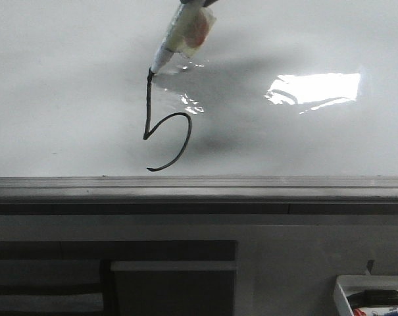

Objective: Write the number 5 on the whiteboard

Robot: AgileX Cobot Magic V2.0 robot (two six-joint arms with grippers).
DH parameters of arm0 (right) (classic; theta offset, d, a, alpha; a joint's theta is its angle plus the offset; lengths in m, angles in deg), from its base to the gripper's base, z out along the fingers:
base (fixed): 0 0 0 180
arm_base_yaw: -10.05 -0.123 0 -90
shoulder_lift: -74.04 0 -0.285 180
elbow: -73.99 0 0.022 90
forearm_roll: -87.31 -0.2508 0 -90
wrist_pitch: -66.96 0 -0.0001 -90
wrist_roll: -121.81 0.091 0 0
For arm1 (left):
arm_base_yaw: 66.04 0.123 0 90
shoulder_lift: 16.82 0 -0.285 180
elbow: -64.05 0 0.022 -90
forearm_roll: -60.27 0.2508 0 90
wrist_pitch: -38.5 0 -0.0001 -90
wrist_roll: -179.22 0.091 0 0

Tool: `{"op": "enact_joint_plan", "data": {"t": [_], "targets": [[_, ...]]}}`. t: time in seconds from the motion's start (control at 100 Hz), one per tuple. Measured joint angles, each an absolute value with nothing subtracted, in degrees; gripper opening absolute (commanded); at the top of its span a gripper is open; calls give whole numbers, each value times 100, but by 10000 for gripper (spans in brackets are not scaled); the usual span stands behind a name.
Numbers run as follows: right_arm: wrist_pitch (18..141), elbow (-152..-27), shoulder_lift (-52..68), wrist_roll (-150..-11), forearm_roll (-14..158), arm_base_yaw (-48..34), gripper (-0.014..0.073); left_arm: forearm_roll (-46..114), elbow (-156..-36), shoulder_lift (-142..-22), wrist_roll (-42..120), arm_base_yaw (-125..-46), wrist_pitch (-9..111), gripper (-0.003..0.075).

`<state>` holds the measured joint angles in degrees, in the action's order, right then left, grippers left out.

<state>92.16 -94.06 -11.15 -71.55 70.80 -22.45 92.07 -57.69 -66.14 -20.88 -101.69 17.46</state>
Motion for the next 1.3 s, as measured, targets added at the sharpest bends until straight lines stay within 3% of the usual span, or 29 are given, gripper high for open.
{"op": "enact_joint_plan", "data": {"t": [0.68, 0.9, 1.3], "targets": [[9881, -9426, -820, -7155, 7173, -1648, -61, 9218, -5769, -6614, -2088, -10169, 1701, 365], [10137, -9426, -614, -7155, 7370, -2235, -61, 9900, -5769, -6733, -2088, -10169, 1375, 365], [10247, -9426, -654, -7166, 7380, -3279, -61, 10475, -6005, -8350, -2088, -10169, 730, 365]]}}
